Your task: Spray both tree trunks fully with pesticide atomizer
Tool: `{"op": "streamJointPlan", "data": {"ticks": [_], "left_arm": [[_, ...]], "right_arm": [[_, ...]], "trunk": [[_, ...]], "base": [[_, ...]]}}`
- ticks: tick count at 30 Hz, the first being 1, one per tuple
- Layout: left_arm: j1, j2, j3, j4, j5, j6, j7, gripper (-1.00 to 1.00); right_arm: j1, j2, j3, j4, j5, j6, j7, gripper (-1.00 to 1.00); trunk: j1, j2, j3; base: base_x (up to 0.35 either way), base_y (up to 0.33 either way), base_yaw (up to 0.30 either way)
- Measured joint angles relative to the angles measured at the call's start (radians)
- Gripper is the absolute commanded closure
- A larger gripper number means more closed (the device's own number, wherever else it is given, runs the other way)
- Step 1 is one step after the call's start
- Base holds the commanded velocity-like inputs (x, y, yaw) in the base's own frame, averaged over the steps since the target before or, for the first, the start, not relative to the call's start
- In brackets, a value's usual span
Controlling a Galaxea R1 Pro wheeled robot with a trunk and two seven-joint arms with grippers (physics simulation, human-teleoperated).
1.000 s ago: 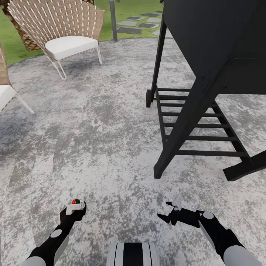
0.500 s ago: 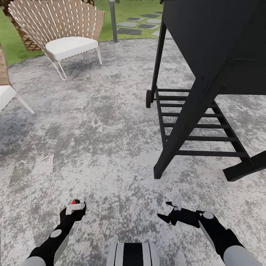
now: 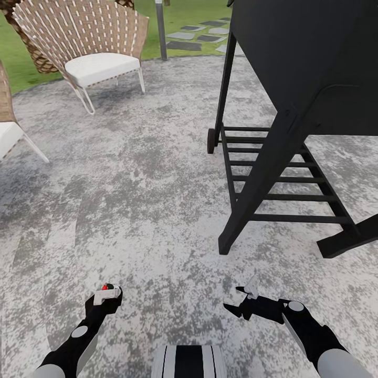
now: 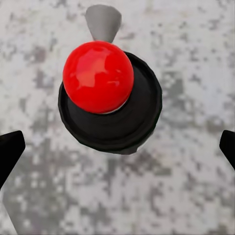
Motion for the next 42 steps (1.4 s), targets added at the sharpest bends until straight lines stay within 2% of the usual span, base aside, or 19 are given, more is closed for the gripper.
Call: {"op": "streamJointPlan", "data": {"ticks": [38, 39, 42], "left_arm": [[0.0, 0.002, 0.002, -0.015, 0.0, -0.001, 0.0, -1.0], [0.0, 0.003, 0.003, -0.015, 0.001, -0.001, 0.0, 1.0], [0.0, 0.004, 0.003, -0.015, 0.001, -0.001, 0.0, 1.0]], "right_arm": [[0.0, 0.0, 0.001, 0.0, 0.0, 0.0, 0.0, -1.0], [0.0, 0.0, 0.001, 0.0, 0.0, 0.0, 0.0, -1.0], [0.0, 0.0, 0.001, 0.0, 0.0, 0.0, 0.0, -1.0]], "trunk": [[0.0, 0.0, 0.006], [0.0, 0.0, 0.006], [0.0, 0.0, 0.006]], "base": [[0.011, 0.006, 0.0], [0.0, 0.0, 0.0], [0.0, 0.0, 0.0]]}}
